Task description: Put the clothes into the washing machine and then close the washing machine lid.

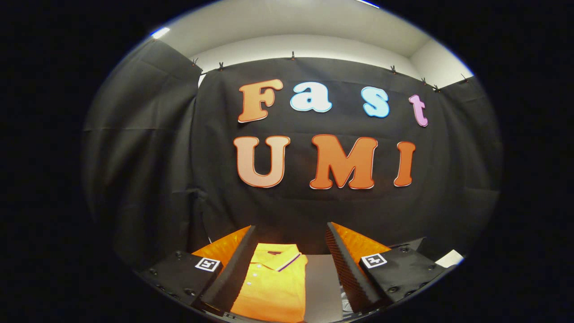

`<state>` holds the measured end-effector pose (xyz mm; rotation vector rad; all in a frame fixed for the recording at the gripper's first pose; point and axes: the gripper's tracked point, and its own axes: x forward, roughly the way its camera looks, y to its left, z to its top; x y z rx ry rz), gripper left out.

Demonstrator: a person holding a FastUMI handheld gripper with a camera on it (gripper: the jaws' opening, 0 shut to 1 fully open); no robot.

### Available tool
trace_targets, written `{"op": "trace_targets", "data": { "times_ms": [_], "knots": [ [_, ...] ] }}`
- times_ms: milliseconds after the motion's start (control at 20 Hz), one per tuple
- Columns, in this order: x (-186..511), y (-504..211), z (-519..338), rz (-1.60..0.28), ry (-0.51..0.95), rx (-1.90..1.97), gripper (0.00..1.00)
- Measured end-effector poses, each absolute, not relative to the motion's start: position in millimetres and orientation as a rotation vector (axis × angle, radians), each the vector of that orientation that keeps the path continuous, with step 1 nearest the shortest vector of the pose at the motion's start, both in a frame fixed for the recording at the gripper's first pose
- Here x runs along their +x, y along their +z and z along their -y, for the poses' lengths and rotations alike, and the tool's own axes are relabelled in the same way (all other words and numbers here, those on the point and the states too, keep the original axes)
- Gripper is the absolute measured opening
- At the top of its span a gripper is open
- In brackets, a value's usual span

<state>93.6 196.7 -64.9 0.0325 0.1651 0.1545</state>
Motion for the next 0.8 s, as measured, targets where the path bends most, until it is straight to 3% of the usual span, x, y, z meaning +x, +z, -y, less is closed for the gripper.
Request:
{"op": "trace_targets", "data": {
  "times_ms": [800],
  "knots": [
    [157,-243,-269,-0.644,0.098,0.123,1.00]
  ]
}}
